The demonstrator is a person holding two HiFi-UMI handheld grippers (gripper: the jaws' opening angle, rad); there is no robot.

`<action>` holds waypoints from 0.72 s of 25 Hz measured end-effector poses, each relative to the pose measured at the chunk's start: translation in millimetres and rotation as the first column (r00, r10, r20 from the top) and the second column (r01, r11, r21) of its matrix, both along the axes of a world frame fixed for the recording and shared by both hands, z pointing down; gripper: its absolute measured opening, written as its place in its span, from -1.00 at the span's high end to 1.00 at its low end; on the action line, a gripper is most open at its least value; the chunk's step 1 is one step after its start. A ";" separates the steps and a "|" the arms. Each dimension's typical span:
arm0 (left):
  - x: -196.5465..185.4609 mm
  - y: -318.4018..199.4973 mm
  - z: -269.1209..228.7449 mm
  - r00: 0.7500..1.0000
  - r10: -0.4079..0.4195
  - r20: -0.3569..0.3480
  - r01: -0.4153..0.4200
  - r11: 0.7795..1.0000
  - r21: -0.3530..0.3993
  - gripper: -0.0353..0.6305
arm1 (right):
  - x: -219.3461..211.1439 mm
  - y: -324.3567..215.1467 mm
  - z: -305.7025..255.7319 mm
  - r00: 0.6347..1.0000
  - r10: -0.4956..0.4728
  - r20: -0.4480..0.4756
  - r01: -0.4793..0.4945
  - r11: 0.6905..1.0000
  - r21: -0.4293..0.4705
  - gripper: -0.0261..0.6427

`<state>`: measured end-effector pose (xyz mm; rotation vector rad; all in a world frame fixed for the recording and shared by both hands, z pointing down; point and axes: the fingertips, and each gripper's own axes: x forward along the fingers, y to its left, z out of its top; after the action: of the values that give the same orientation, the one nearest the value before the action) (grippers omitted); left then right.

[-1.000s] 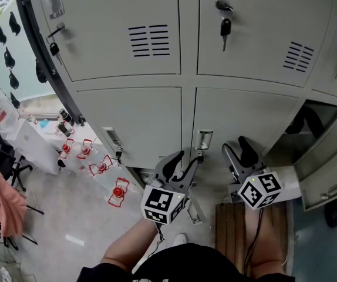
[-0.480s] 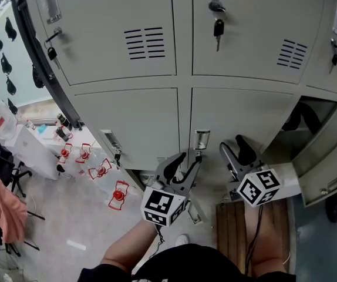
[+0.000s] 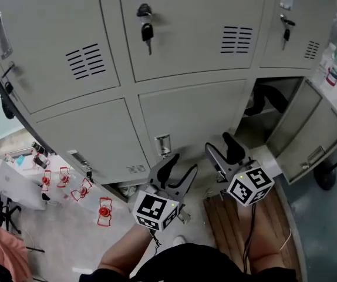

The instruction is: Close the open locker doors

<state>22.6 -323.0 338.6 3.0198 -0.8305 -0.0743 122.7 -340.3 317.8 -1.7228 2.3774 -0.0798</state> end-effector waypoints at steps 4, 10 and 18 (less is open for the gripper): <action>53.4 23.9 -0.9 0.990 0.139 0.000 -0.139 0.990 -0.004 0.07 | 46.4 34.4 -5.9 0.994 0.106 -0.006 -0.106 0.994 0.007 0.02; 139.3 76.7 -2.7 0.939 0.344 -0.008 -0.344 0.939 -0.019 -0.03 | 127.5 110.6 -11.4 0.955 0.295 -0.030 -0.295 0.956 0.004 -0.02; 237.1 157.6 -0.8 0.852 0.523 -0.018 -0.523 0.851 -0.048 -0.04 | 229.7 226.4 -9.3 0.859 0.510 -0.033 -0.511 0.860 -0.009 -0.01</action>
<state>259.7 -165.3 337.8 3.0694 0.0193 -0.0515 352.4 -113.9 308.5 -2.3121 1.8543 0.0078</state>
